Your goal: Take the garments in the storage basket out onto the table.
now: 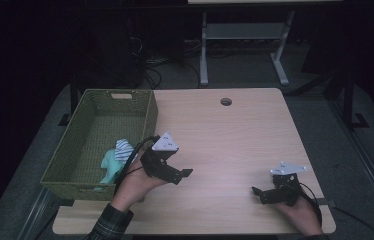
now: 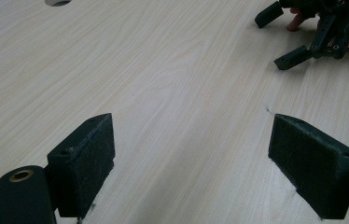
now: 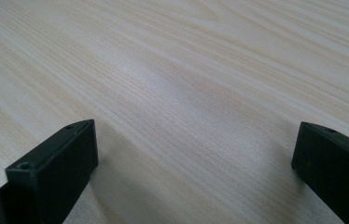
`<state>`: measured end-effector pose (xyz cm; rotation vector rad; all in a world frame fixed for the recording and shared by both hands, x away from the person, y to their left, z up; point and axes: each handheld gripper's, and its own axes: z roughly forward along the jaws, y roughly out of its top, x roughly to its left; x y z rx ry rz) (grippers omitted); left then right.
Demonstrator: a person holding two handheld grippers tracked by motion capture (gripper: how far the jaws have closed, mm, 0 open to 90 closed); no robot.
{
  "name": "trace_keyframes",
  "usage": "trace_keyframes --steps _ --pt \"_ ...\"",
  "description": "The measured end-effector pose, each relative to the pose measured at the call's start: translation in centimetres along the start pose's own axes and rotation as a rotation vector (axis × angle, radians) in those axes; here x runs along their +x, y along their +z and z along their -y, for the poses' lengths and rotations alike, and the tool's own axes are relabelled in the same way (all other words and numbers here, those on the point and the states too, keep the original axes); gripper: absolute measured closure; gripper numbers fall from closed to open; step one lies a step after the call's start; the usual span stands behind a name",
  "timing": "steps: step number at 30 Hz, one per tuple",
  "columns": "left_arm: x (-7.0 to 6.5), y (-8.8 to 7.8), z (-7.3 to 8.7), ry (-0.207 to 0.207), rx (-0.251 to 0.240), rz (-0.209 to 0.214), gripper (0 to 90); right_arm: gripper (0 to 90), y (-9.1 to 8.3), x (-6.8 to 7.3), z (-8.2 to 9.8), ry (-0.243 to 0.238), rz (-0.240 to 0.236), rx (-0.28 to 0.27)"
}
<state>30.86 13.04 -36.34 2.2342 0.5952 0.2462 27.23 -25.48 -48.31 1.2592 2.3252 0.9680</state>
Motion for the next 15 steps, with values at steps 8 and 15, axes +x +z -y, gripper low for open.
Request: trace_keyframes --steps 8,15 --pt "0.8 -0.8 -0.1 0.006 0.003 -0.003 14.3 0.1 0.0 0.0 0.0 -0.001 0.001 0.000" --pt "1.6 -1.9 0.2 -0.009 0.002 -0.021 14.3 0.1 0.0 0.0 0.0 0.000 0.002 0.000"
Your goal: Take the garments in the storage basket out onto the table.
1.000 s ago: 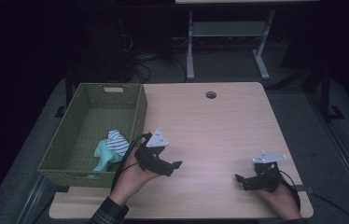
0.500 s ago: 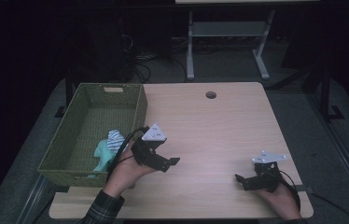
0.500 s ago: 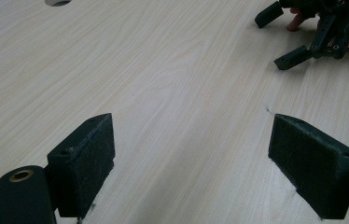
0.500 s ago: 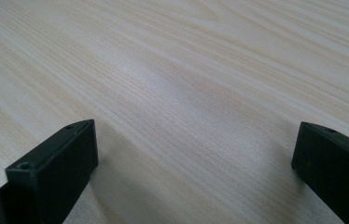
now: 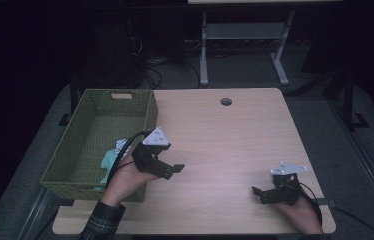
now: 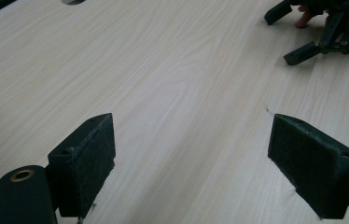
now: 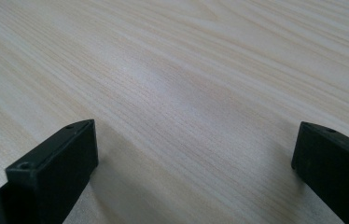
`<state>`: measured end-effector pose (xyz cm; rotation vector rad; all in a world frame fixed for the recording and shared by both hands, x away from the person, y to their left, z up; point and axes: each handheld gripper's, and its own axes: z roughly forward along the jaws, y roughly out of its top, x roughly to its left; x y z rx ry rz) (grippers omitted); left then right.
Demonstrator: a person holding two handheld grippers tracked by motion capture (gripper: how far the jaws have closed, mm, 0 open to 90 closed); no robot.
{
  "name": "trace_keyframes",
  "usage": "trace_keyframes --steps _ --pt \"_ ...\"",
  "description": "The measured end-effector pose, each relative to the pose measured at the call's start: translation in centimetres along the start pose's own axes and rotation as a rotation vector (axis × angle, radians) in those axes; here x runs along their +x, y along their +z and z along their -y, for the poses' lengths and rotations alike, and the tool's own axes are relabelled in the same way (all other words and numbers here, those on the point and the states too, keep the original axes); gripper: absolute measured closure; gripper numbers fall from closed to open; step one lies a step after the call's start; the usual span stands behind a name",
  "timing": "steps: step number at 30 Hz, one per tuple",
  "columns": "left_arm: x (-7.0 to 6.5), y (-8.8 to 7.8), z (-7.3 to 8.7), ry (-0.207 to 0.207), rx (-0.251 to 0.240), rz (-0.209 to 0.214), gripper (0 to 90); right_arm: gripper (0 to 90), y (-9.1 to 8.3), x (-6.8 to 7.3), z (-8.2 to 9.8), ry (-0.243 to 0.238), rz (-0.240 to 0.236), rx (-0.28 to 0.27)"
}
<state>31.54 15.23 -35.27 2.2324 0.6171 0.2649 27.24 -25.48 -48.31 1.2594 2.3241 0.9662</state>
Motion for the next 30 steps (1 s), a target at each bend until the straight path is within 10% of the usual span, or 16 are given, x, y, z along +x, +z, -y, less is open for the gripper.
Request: trace_keyframes --steps 30 --pt "3.1 -4.4 2.2 -0.062 0.037 -0.107 18.6 0.1 0.0 0.0 0.0 -0.005 0.001 -0.002"
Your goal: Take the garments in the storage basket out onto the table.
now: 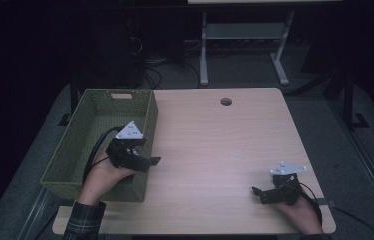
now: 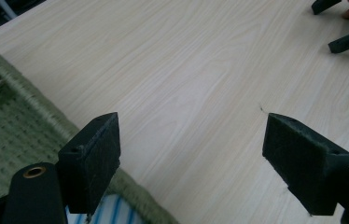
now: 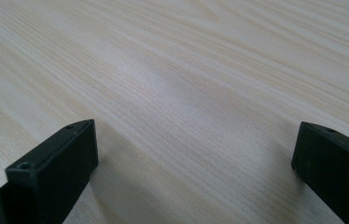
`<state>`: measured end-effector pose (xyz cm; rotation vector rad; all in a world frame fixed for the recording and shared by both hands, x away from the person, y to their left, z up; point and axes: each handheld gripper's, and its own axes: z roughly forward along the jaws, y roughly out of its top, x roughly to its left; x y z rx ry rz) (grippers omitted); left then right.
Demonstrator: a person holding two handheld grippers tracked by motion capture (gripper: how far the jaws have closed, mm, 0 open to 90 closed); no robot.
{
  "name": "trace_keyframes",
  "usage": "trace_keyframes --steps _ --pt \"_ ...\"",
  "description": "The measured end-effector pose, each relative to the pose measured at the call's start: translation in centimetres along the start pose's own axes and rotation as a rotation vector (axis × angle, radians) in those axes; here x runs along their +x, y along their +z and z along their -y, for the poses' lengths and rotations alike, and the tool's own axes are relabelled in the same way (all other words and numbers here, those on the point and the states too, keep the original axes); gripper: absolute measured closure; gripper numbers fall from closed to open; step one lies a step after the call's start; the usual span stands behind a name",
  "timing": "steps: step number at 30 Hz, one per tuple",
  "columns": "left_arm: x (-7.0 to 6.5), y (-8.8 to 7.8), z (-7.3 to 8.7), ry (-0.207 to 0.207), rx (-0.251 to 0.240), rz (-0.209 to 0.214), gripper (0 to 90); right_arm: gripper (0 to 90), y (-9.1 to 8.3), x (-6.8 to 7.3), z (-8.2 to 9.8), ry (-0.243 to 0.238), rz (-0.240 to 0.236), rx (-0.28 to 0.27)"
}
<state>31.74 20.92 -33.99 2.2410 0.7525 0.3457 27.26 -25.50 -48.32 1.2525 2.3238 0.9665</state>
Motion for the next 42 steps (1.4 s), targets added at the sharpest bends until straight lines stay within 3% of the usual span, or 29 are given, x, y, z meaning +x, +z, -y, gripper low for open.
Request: trace_keyframes --steps 14,22,30,42 --pt "1.8 -2.4 1.6 -0.040 0.023 -0.071 19.7 0.1 0.0 0.0 0.0 0.000 0.000 0.000" --pt "2.9 -3.3 2.6 -0.063 0.034 -0.091 19.8 0.1 0.0 0.0 0.0 -0.001 0.000 0.000" --pt "3.9 -3.7 3.8 -0.072 0.073 -0.127 19.8 0.1 0.0 0.0 0.0 -0.001 0.000 0.000" --pt "4.8 -3.0 5.1 -0.074 0.140 -0.143 19.6 0.1 0.0 0.0 0.0 -0.001 0.000 0.000"
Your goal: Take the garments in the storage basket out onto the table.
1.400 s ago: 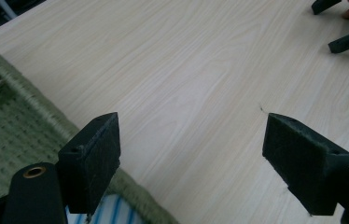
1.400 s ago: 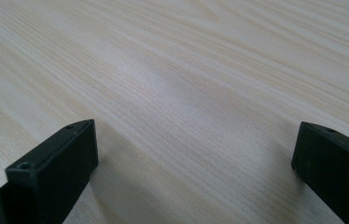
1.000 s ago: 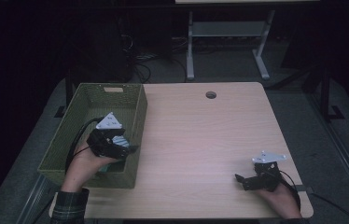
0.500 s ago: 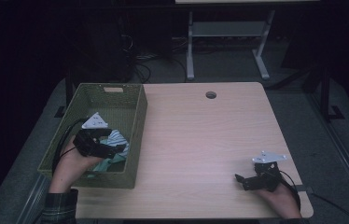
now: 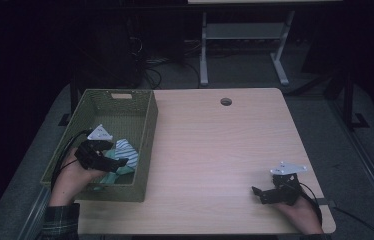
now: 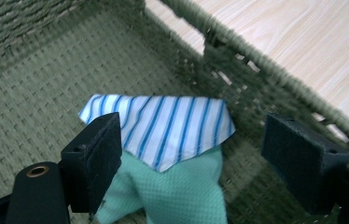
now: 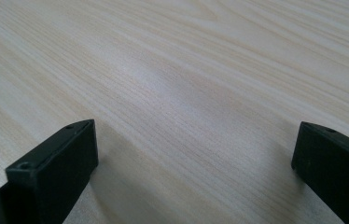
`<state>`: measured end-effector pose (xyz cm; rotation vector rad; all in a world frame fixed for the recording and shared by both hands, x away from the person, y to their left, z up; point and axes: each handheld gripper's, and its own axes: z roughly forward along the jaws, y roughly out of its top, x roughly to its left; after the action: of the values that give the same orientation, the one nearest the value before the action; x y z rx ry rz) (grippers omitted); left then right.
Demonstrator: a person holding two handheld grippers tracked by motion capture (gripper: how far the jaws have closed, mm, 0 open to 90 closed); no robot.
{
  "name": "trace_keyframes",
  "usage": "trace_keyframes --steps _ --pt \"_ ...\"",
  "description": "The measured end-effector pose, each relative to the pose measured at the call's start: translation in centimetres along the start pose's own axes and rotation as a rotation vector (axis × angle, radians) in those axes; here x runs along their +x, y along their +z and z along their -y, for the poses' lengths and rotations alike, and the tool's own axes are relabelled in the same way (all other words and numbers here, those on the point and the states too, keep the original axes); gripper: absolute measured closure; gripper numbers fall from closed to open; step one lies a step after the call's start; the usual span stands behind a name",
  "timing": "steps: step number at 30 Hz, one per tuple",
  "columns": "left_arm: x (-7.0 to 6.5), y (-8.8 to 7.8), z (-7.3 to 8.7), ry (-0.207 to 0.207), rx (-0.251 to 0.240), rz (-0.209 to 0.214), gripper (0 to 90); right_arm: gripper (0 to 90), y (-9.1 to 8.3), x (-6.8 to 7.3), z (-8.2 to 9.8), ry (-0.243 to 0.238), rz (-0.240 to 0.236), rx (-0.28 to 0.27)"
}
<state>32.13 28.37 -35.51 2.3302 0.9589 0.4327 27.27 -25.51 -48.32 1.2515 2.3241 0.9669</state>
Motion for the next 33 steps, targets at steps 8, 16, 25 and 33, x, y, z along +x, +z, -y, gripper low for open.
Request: trace_keyframes --steps 8,16,25,33 --pt "0.7 0.7 0.7 -0.029 0.030 -0.012 19.5 0.1 0.0 0.0 0.0 -0.001 0.000 0.000" --pt "0.9 1.3 0.9 -0.038 0.076 -0.011 21.4 0.1 0.0 0.0 0.0 -0.001 0.000 0.000" --pt "1.5 1.3 0.7 -0.009 0.081 -0.011 21.5 0.1 0.0 0.0 0.0 0.001 0.002 0.000" --pt "2.1 2.6 0.5 0.032 0.147 0.019 20.4 0.1 0.0 0.0 0.0 0.003 0.003 -0.001"
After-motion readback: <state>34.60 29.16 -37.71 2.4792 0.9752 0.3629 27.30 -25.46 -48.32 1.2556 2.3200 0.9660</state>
